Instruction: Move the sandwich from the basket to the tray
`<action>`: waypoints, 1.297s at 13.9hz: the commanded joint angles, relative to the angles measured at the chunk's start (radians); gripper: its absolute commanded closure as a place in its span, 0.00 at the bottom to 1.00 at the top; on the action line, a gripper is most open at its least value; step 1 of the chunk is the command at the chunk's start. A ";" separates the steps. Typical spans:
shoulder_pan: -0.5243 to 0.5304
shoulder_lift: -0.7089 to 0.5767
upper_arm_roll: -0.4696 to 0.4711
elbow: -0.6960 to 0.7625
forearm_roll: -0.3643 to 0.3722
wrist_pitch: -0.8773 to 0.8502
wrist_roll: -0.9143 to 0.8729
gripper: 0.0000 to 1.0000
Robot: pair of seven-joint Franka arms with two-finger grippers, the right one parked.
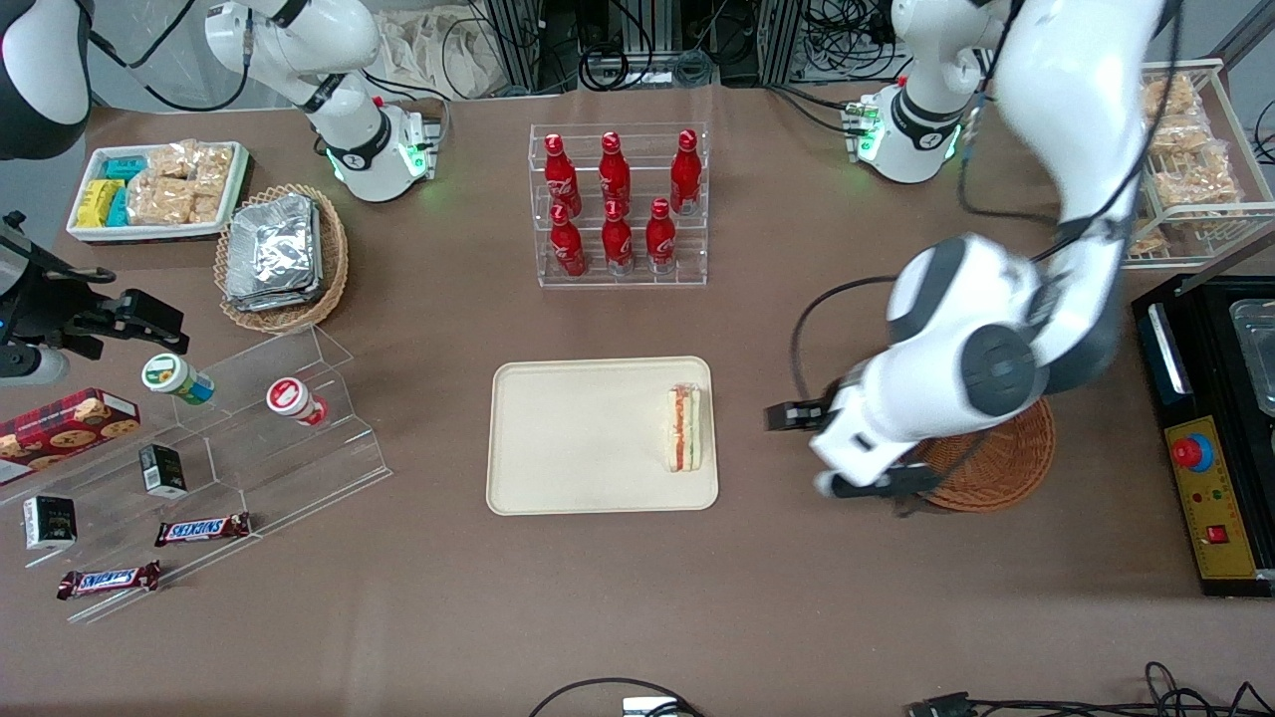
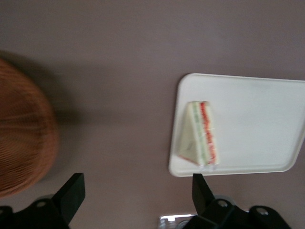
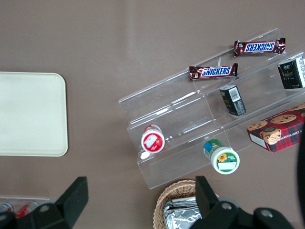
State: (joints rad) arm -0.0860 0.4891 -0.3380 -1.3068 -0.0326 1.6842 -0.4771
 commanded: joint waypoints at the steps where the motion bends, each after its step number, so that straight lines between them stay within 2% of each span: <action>1: 0.035 -0.160 -0.001 -0.042 0.116 -0.154 0.052 0.01; 3: 0.061 -0.227 0.001 -0.042 0.148 -0.269 0.162 0.00; 6: 0.133 -0.290 -0.001 -0.045 0.145 -0.356 0.190 0.00; 10: 0.221 -0.346 -0.003 -0.138 0.140 -0.357 0.196 0.00; 13: 0.259 -0.397 -0.001 -0.212 0.140 -0.342 0.307 0.00; 18: 0.305 -0.440 -0.001 -0.264 0.123 -0.311 0.321 0.00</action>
State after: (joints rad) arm 0.1913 0.1095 -0.3316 -1.5009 0.1001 1.3375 -0.1777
